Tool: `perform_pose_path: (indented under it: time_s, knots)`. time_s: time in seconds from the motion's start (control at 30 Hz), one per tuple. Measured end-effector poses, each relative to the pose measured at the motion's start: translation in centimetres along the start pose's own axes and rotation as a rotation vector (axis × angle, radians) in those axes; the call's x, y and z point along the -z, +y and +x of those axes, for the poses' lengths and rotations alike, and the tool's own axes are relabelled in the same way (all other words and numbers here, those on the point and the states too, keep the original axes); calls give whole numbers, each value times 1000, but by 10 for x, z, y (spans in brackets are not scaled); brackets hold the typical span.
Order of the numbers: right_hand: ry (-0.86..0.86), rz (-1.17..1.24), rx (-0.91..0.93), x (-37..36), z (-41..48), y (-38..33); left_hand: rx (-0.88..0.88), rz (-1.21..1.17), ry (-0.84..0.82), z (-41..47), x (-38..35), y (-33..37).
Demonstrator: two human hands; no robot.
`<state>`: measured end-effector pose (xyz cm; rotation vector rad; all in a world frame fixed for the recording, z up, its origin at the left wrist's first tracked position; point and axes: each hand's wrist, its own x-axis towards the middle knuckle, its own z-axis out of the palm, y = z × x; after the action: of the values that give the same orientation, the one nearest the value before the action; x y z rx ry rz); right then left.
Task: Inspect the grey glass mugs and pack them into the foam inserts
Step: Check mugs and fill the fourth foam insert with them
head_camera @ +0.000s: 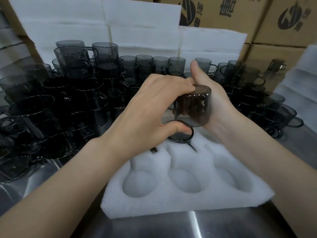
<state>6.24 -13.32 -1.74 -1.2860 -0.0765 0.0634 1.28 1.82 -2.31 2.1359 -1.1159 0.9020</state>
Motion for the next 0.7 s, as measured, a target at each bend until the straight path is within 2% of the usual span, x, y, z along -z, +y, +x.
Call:
perform_pose_path:
  time_s: [0.13, 0.23, 0.37, 0.53, 0.63, 0.7]
  knots:
    - [0, 6, 10, 4, -2, 0, -9, -96, -49, -5, -6, -2]
    - [-35, 15, 39, 5, -3, -1, 57, -155, -73, -7, -6, -1]
    - [-85, -6, -50, 5, -1, -2, 122, -157, -82, -5, -2, 0]
    - [-1, 49, -54, 2, -7, -2, 50, -12, -113, -1, -4, -3]
    - [70, 32, 14, 0, -8, -2, 55, -53, -185, -2, -3, -4]
    - [57, -12, 39, -2, -7, -2, 75, -108, -172, -4, -2, -3]
